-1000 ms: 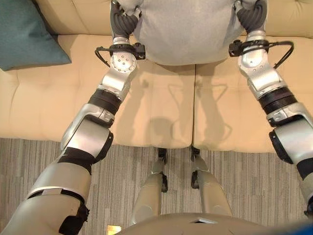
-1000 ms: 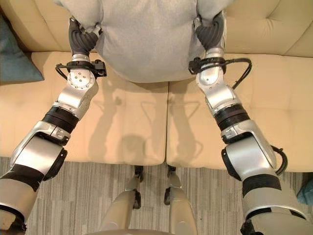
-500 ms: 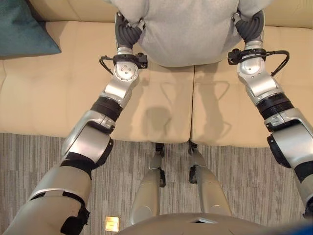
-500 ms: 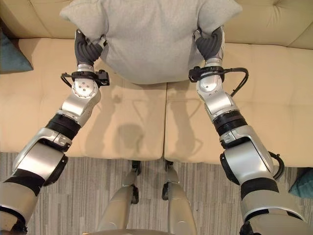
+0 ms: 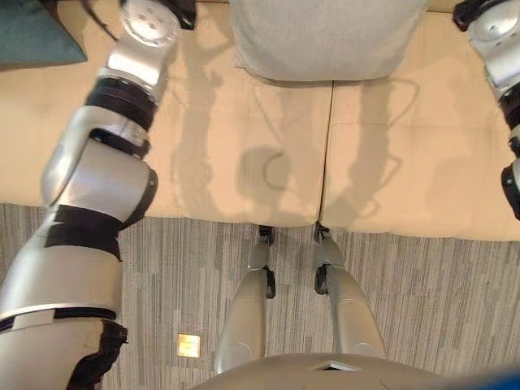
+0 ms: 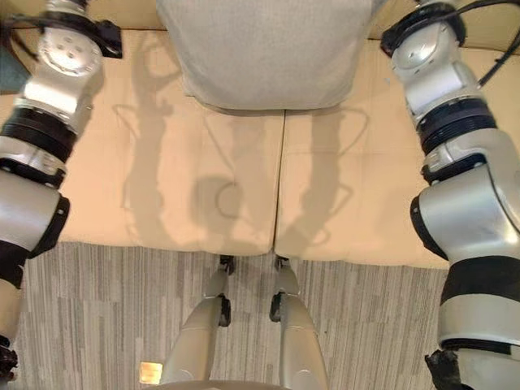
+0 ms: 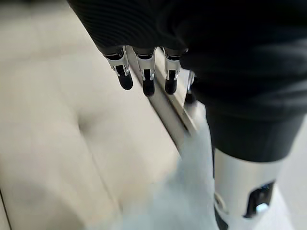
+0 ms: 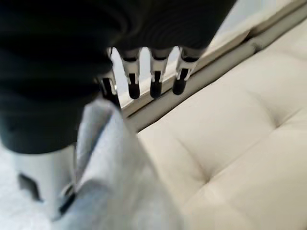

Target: Pick up all the scattered cushions and arrange them neatly on the sofa.

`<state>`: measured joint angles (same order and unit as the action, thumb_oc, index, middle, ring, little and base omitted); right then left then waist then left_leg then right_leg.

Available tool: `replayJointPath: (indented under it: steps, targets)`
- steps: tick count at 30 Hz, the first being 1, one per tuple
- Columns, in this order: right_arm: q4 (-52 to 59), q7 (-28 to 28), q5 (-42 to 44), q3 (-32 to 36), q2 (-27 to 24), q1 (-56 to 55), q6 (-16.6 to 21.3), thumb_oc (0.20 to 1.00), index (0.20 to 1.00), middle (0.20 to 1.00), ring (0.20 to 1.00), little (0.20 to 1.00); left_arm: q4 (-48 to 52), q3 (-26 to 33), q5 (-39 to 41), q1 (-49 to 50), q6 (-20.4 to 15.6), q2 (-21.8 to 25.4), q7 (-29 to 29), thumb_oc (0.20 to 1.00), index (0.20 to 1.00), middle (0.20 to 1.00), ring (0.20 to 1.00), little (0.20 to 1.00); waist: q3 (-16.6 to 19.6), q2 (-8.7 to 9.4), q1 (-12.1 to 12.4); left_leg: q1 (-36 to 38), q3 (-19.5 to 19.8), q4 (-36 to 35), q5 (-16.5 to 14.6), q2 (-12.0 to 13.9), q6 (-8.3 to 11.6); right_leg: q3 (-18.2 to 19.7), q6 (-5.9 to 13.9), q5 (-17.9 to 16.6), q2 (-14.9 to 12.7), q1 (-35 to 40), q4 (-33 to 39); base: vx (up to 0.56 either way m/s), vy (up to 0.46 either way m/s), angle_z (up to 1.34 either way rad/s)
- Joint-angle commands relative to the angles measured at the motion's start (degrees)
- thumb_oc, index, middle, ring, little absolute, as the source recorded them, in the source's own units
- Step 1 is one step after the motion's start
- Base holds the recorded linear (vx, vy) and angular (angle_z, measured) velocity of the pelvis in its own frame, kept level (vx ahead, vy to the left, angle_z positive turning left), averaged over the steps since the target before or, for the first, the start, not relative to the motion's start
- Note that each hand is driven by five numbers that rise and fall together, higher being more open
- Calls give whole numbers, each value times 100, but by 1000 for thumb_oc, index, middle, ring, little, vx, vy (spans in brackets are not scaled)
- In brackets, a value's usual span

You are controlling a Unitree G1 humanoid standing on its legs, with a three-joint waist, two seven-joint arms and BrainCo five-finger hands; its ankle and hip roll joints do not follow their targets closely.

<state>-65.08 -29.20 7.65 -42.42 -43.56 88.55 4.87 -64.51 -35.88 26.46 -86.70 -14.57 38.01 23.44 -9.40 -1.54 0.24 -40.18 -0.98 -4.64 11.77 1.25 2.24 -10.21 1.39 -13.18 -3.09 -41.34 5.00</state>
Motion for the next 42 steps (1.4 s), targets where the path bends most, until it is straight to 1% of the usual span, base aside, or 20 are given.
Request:
replayJointPath:
  steps: [1, 4, 7, 8, 9, 13, 14, 15, 16, 17, 19, 21, 22, 26, 29, 34, 35, 38, 40, 42]
  targets:
    - [-208, -233, 303, 190, -75, -16, 4, 1000, 1000, 1000, 1000, 1000, -260, -51, 191, -172, -90, 203, 26, 1000, 1000, 1000, 1000, 1000, 256, 163, 134, 186, 259, -36, -255, -64, 480, 71, 854, 356, -251, 204, 0, 24, 5, 4]
    - [50, -294, 582, 524, -344, -363, 70, 1000, 1000, 1000, 1000, 1000, 9, 212, 361, 222, -181, 477, 11, 1000, 1000, 1000, 1000, 1000, 300, 171, 136, 258, 278, -36, -288, -55, 488, 56, 845, 383, -247, 277, 0, 28, -3, 5]
    - [1088, -361, 458, 1150, -674, -1349, 197, 1000, 1000, 1000, 1000, 1000, 1348, 761, 268, 1391, -417, 780, 34, 1000, 1000, 1000, 1000, 1000, 358, 225, 109, 554, 276, -36, -389, -38, 490, 13, 812, 481, -234, 586, 0, 56, -29, 8]
    - [1805, -403, 286, 1692, -736, -2098, 362, 1000, 1000, 1000, 1000, 1000, 2204, 1225, 49, 2237, -533, 829, 84, 1000, 1000, 1000, 1000, 1000, 402, 254, 94, 758, 270, -36, -472, -27, 489, -12, 792, 550, -226, 796, 0, 78, -26, 11]
    - [2200, -454, 172, 2004, -720, -2482, 408, 1000, 1000, 1000, 1000, 1000, 2670, 1481, -144, 2682, -552, 841, 137, 1000, 1000, 1000, 1000, 1000, 418, 270, 93, 859, 261, -36, -525, -27, 478, -11, 785, 582, -224, 905, 0, 75, -19, 12]
    - [3780, -343, -399, 3527, -362, -4665, 658, 1000, 1000, 1000, 1000, 1000, 4418, 2689, -855, 4848, -539, 426, 187, 1000, 1000, 1000, 1000, 1000, 539, 324, 49, 1319, 230, -36, -690, -39, 437, -33, 750, 700, -241, 1388, 0, 76, -1, 3]
    - [4323, -122, -634, 4103, -16, -5665, 752, 1000, 1000, 1000, 1000, 1000, 5105, 3124, -1269, 5827, -496, 122, 59, 1000, 1000, 1000, 1000, 1000, 585, 342, 36, 1483, 213, -36, -751, -27, 421, -41, 737, 752, -252, 1581, 0, 134, 1, -8]
    - [4645, 139, -976, 4424, 340, -6527, 819, 1000, 1000, 1000, 1000, 1000, 5401, 3394, -1491, 6599, -456, -274, -137, 1000, 1000, 1000, 1000, 1000, 613, 360, 35, 1696, 190, -36, -816, -5, 397, -71, 729, 807, -265, 1815, 0, 106, 1, -4]
    - [4699, 152, -994, 4448, 358, -6609, 810, 1000, 1000, 1000, 1000, 1000, 5450, 3400, -1504, 6669, -442, -281, -145, 1000, 1000, 1000, 1000, 1000, 625, 364, 37, 1728, 191, -36, -822, -7, 395, -73, 731, 815, -267, 1849, 0, 116, -14, 8]
    - [4771, 349, -1281, 4618, 595, -7253, 747, 1000, 1000, 1000, 1000, 1000, 5624, 3631, -1496, 7362, -372, -627, -347, 1000, 1000, 1000, 1000, 1000, 623, 368, 55, 1973, 165, -36, -909, 22, 373, -81, 716, 905, -260, 2105, 0, 55, -12, 11]
    - [4762, 477, -1390, 4670, 748, -7593, 745, 1000, 1000, 1000, 1000, 1000, 5618, 3727, -1570, 7702, -328, -764, -427, 1000, 1000, 1000, 1000, 1000, 628, 368, 46, 2080, 159, -36, -892, 16, 349, -87, 711, 905, -269, 2206, 0, 28, -6, 3]
    - [4681, 680, -1658, 4722, 962, -8185, 654, 1000, 1000, 1000, 1000, 1000, 5576, 3818, -1488, 8342, -201, -1117, -674, 1000, 1000, 1000, 1000, 1000, 601, 375, 58, 2339, 132, -36, -940, 45, 323, -110, 703, 971, -261, 2467, 0, 46, -19, -3]
    - [4334, 863, -1760, 4614, 1158, -8488, 623, 1000, 1000, 1000, 1000, 1000, 5268, 3716, -1796, 8701, -65, -1162, -843, 1000, 1000, 1000, 1000, 1000, 600, 360, 49, 2508, 100, -36, -939, 69, 306, -131, 694, 1001, -252, 2626, 0, 32, -15, 0]
    - [3605, 1090, -2072, 4193, 1371, -8767, 575, 1000, 1000, 1000, 1000, 1000, 4558, 3394, -2265, 9194, 167, -1225, -1175, 1000, 1000, 1000, 1000, 1000, 601, 352, 51, 2910, 19, -36, -1001, 108, 236, -107, 675, 1088, -201, 3019, 0, 8, 0, 1]
    - [2708, 1210, -2290, 3642, 1559, -8755, 503, 1000, 1000, 1000, 1000, 1000, 3355, 3047, -2713, 9260, 375, -1380, -1273, 1000, 1000, 1000, 1000, 1000, 640, 343, 60, 3194, -51, -36, -1042, 129, 190, -98, 662, 1144, -181, 3306, 0, -26, -4, -2]
    - [1542, 1219, -2564, 3109, 1793, -8687, 406, 1000, 1000, 1000, 1000, 1000, 1121, 2828, -3298, 9067, 515, -1755, -1014, 1000, 1000, 1000, 1000, 1000, 741, 334, 80, 3559, -125, -36, -1126, 145, 185, -86, 628, 1246, -151, 3670, 0, -21, -13, -10]
    - [1534, 1215, -2564, 3106, 1793, -8680, 410, 1000, 1000, 1000, 1000, 1000, 1103, 2827, -3300, 9057, 505, -1760, -1008, 1000, 1000, 1000, 1000, 1000, 732, 332, 81, 3568, -127, -36, -1128, 145, 186, -85, 628, 1247, -150, 3678, 0, 8, -10, -8]
    - [1025, 1261, -2690, 2859, 1903, -8725, 389, 1000, 1000, 1000, 1000, 1000, 231, 2848, -3340, 9064, 560, -1933, -970, 1000, 1000, 1000, 1000, 1000, 816, 354, 109, 3746, -153, -36, -1195, 158, 187, -74, 608, 1308, -117, 3846, 0, -6, -27, -5]
    - [1018, 1257, -2690, 2857, 1904, -8720, 393, 1000, 1000, 1000, 1000, 1000, 223, 2849, -3341, 9060, 555, -1934, -967, 1000, 1000, 1000, 1000, 1000, 808, 354, 110, 3755, -155, -36, -1197, 158, 187, -72, 608, 1310, -117, 3855, 0, 12, -29, -4]
    - [663, 1266, -2754, 2708, 2053, -8767, 372, 1000, 1000, 1000, 1000, 1000, -238, 2879, -3308, 9104, 626, -2078, -995, 1000, 1000, 1000, 1000, 1000, 810, 370, 124, 3950, -162, -36, -1242, 189, 199, -65, 567, 1400, -72, 4055, 0, 37, -75, -2]
